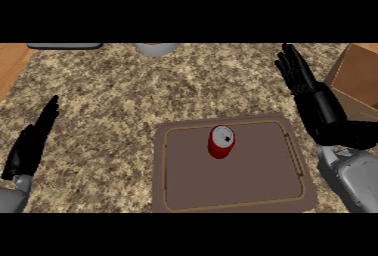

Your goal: Pick the can from the tray and place it in the cardboard box

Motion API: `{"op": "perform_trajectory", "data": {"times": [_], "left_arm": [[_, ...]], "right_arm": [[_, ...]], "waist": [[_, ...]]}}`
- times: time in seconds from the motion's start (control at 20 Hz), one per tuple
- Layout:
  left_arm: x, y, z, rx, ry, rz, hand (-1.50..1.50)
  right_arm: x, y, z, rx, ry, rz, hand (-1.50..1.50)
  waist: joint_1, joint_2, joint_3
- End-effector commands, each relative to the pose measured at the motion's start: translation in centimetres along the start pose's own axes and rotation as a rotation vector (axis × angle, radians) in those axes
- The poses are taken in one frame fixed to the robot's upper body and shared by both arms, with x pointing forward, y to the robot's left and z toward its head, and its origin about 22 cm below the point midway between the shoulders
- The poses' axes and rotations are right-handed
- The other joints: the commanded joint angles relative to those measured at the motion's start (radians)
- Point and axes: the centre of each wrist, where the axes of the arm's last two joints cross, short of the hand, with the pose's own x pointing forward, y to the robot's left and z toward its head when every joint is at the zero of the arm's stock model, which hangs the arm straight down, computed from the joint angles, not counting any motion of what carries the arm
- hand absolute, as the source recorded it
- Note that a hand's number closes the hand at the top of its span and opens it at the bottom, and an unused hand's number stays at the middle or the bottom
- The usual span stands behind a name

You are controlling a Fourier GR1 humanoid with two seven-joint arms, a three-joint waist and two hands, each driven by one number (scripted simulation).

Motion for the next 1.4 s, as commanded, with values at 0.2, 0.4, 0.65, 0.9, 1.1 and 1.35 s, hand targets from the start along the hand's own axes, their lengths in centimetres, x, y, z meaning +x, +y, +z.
{"op": "perform_trajectory", "data": {"times": [0.2, 0.4, 0.65, 0.9, 1.1, 1.35], "left_arm": [[0.4, -0.9, 0.7, 0.01, 0.012, 0.316, 0.0], [-0.2, -1.7, 1.6, -0.014, 0.068, 0.418, 0.0], [0.4, -0.6, 1.7, -0.054, 0.069, 0.479, 0.0], [1.7, 0.2, 2.0, -0.057, 0.022, 0.475, 0.0], [2.0, -0.2, 1.7, -0.061, 0.031, 0.473, 0.0], [2.5, -0.3, 1.6, -0.091, 0.017, 0.47, 0.0]], "right_arm": [[-1.0, -0.2, 2.4, -0.52, 0.218, 0.016, -1.5], [-2.8, -3.9, 4.8, -0.888, 0.11, 0.329, -1.5], [-2.2, 3.8, 8.0, -0.827, -0.059, 0.419, -1.5], [-4.4, 4.2, 11.6, -0.617, 0.24, 0.551, -1.5], [-5.7, 2.5, 13.3, -0.48, 0.485, 0.699, -1.5], [-4.5, 2.5, 12.1, -0.369, 0.701, 0.795, -1.5]], "waist": [[-0.044, -0.01, -0.01], [-0.093, -0.028, -0.013], [-0.054, -0.013, -0.012], [-0.041, -0.01, -0.019], [-0.048, 0.001, -0.026], [-0.02, 0.002, -0.026]]}}
